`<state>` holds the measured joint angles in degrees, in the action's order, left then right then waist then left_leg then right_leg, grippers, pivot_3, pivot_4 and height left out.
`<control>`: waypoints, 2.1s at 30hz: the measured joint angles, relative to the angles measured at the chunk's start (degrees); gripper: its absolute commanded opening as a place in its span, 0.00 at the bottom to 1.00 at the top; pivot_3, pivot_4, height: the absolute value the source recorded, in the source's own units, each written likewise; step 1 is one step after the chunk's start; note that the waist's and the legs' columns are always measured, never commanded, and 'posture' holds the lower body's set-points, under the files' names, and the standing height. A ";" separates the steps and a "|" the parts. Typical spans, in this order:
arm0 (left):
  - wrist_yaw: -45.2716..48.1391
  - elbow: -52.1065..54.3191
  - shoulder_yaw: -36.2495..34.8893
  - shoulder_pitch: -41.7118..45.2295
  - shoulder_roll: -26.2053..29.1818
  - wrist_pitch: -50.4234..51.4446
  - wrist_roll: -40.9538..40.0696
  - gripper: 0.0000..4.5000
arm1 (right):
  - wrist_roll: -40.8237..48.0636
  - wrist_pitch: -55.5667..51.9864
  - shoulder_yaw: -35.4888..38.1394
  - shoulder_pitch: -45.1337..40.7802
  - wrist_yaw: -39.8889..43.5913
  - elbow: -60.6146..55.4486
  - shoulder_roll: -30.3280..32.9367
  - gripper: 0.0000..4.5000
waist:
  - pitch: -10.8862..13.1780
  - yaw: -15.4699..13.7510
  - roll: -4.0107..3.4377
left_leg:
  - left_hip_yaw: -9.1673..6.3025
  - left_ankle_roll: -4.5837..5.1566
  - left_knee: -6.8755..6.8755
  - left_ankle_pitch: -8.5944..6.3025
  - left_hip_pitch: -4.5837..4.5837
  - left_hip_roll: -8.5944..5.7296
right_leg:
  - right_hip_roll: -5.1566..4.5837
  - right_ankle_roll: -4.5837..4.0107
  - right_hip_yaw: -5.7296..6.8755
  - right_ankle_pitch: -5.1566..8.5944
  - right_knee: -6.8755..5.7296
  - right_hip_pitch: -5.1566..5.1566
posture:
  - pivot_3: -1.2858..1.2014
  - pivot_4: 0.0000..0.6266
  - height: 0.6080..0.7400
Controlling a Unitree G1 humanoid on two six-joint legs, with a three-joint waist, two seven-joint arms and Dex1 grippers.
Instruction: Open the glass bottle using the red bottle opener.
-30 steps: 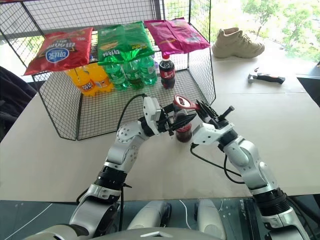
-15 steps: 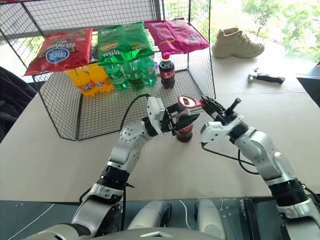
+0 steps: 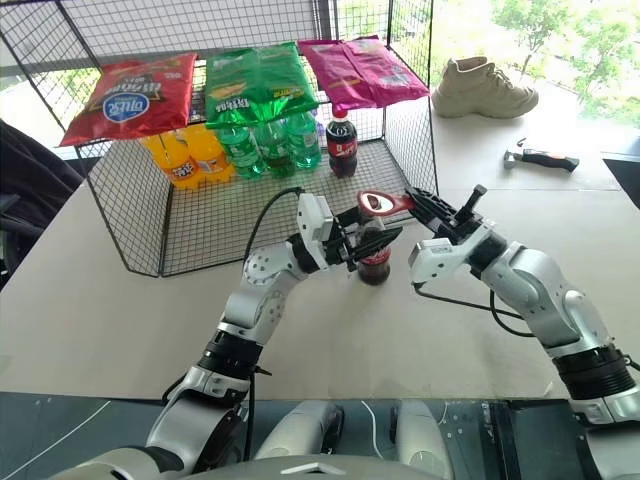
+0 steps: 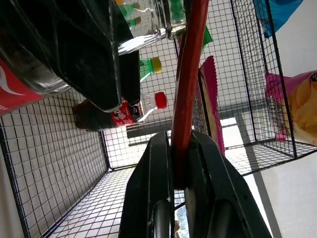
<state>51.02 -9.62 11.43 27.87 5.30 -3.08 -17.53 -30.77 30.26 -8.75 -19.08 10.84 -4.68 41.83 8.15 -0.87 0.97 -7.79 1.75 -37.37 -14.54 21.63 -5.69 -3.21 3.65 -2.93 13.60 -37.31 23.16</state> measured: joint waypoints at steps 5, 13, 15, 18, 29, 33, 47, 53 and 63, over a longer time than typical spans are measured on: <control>-0.02 0.00 0.31 0.02 -0.06 0.00 0.02 0.57 | -0.28 0.71 0.44 -0.02 -0.03 0.01 1.70 0.00 | 0.01 -0.05 -0.01 | -0.03 0.00 0.00 0.00 0.05 -0.01 | -0.01 0.00 0.05 0.00 0.05 0.01 | 0.52 0.24 0.94; 0.03 -0.03 0.45 0.12 -0.31 0.07 0.00 0.57 | -0.99 2.59 0.79 -0.97 -0.31 0.38 4.81 0.00 | 0.03 -0.21 -0.03 | -0.13 0.00 0.00 0.00 0.15 -0.02 | -0.03 0.00 0.17 -0.01 0.22 0.00 | 0.52 0.24 0.94; 0.03 -0.03 0.46 0.16 -0.37 0.12 0.00 0.57 | -1.48 3.02 0.79 -1.39 -0.62 0.74 5.13 0.00 | 0.03 -0.27 -0.03 | -0.15 0.00 0.00 0.00 0.18 -0.03 | -0.04 0.00 0.19 -0.01 0.25 0.01 | 0.52 0.24 0.94; 0.03 -0.04 0.49 0.22 -0.50 0.16 0.00 0.57 | -2.53 4.09 0.79 -2.33 -1.31 1.44 6.01 0.00 | 0.06 -0.44 -0.06 | -0.16 0.00 0.00 0.00 0.21 -0.04 | -0.05 0.00 0.22 -0.01 0.27 0.01 | 0.52 0.24 0.94; 0.13 -0.43 0.96 0.58 -0.97 0.15 0.00 0.57 | -5.24 6.66 0.79 -3.58 -4.66 3.47 7.75 0.00 | 0.11 -1.51 -0.12 | -0.18 0.01 0.00 0.00 0.25 -0.05 | -0.05 0.00 0.25 -0.01 0.33 0.02 | 0.52 0.24 0.94; 0.28 -0.79 1.13 0.84 -1.03 0.12 -0.01 0.57 | -6.28 6.70 0.79 -3.58 -5.84 3.54 8.10 0.00 | 0.12 -1.50 -0.14 | -0.19 0.00 0.00 0.00 0.25 -0.05 | -0.05 0.00 0.26 -0.01 0.33 0.02 | 0.52 0.24 0.94; 1.17 -5.34 1.56 3.34 -2.25 -1.32 0.00 0.57 | -7.77 5.94 4.36 -4.85 -10.35 5.34 10.79 0.00 | 0.09 -1.39 -0.20 | -0.13 0.01 0.00 0.00 0.19 -0.05 | -0.03 0.00 0.20 -0.01 0.34 -0.04 | 0.52 0.24 0.94; 1.31 -6.06 1.37 3.52 -2.41 -2.32 -0.04 0.57 | -8.57 4.64 7.63 -5.04 -11.26 7.46 11.08 0.00 | 0.08 -0.59 -0.21 | -0.11 0.01 0.06 0.01 0.13 0.04 | 0.04 -0.01 0.15 0.00 0.36 -0.05 | 0.52 0.24 0.94; 1.34 -5.77 1.11 3.25 -2.07 -2.40 -0.08 0.57 | -2.48 5.23 7.48 -4.49 -8.95 6.95 6.68 0.00 | 0.08 0.03 -0.21 | -0.10 0.01 0.05 0.01 0.12 0.03 | 0.02 0.00 0.13 -0.01 0.37 -0.06 | 0.52 0.24 0.94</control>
<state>52.36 -15.39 12.54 31.12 3.23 -5.48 -17.60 -33.25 35.49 -1.27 -23.57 1.88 2.26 48.51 8.23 -0.84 0.76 -7.89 1.76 -37.33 -14.54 21.75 -5.66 -3.19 3.65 -2.80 13.59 -36.95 23.10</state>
